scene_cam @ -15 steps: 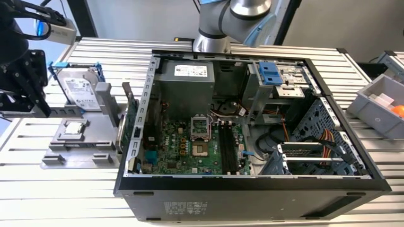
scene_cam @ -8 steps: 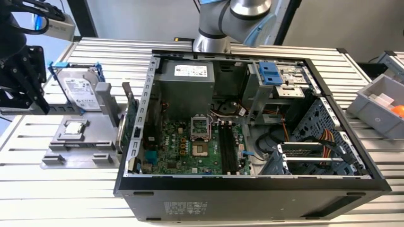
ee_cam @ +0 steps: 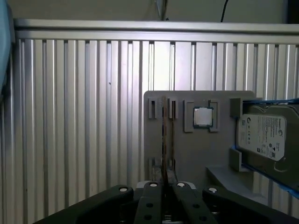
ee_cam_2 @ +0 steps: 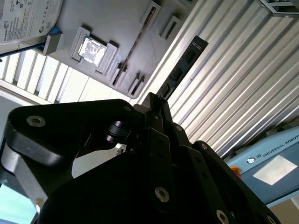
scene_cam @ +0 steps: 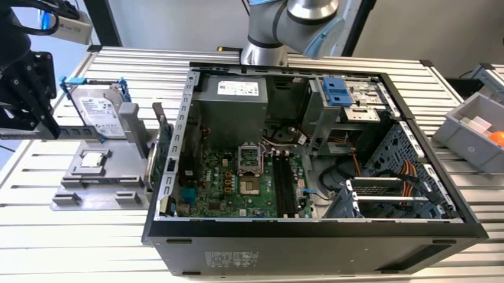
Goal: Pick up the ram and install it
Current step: 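Pick up the ram and move it above insertion slot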
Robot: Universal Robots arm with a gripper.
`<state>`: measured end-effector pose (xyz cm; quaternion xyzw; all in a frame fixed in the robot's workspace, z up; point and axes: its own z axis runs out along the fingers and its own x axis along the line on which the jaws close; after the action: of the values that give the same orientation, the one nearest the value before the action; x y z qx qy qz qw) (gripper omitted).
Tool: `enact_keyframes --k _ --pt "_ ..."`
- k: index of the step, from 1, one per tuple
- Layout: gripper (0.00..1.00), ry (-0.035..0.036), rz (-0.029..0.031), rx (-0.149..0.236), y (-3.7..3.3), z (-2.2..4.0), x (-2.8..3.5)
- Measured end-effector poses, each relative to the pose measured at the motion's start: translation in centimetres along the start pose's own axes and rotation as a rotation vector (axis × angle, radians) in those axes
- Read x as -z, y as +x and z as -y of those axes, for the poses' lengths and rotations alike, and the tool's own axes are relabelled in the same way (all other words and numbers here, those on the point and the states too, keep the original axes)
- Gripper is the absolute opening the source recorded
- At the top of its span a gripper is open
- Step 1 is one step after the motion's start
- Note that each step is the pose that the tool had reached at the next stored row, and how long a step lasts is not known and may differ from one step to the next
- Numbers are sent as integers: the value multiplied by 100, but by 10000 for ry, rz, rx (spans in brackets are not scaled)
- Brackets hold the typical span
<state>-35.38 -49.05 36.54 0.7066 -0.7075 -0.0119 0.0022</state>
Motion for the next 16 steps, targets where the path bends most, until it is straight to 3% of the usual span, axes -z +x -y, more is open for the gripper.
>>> enact_keyframes --k 16 --pt "0 1 1 0 -39 -2 104"
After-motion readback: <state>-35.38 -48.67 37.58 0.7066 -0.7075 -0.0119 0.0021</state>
